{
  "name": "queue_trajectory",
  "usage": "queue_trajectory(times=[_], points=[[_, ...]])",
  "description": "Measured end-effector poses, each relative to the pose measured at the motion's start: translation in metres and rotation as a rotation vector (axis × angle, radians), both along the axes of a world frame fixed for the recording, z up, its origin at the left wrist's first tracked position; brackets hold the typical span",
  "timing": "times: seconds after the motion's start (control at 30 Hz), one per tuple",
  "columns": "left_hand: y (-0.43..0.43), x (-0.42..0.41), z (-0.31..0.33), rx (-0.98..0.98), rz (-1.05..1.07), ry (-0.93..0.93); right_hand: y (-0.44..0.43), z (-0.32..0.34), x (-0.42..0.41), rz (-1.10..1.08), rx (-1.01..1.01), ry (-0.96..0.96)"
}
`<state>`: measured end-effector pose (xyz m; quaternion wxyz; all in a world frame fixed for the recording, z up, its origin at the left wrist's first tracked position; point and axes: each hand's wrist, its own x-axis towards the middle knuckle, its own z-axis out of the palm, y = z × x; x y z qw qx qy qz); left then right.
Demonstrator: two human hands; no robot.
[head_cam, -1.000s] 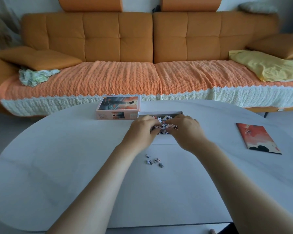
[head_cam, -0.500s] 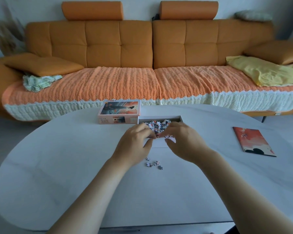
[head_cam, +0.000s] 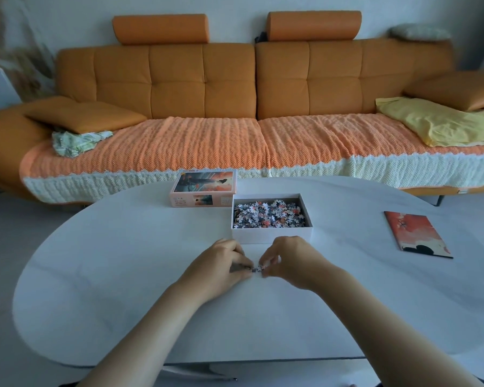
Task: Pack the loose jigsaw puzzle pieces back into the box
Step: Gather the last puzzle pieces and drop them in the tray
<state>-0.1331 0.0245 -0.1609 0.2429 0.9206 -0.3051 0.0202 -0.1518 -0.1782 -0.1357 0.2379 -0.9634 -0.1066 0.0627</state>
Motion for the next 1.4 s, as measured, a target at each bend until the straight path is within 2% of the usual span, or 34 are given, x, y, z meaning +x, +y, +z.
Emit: queue_trajectory(times=[0.37, 0.5, 0.63, 0.9, 1.07, 1.27, 1.33, 1.4], points=[[-0.007, 0.001, 0.01, -0.02, 0.098, 0.175, -0.008, 0.009, 0.001, -0.05, -0.028, 0.002], [-0.009, 0.001, 0.012, -0.008, 0.103, 0.194, -0.009, 0.011, 0.001, -0.039, -0.017, 0.035], [-0.01, 0.001, 0.011, -0.02, 0.13, 0.185, 0.0, 0.009, 0.002, -0.002, -0.104, 0.024], [-0.008, 0.004, 0.012, -0.04, 0.149, 0.207, -0.001, 0.011, 0.006, -0.01, -0.051, 0.067], [0.002, 0.009, 0.014, -0.115, 0.184, 0.175, 0.01, 0.009, 0.004, 0.062, -0.024, 0.051], [0.006, 0.017, 0.022, -0.202, 0.219, 0.011, 0.013, 0.012, 0.006, 0.104, -0.064, 0.046], [0.004, 0.022, 0.024, -0.218, 0.232, -0.027, 0.012, 0.013, 0.008, 0.091, -0.023, 0.054], [-0.001, 0.029, 0.024, -0.248, 0.246, -0.071, 0.01, 0.014, 0.014, 0.026, 0.074, -0.021]])
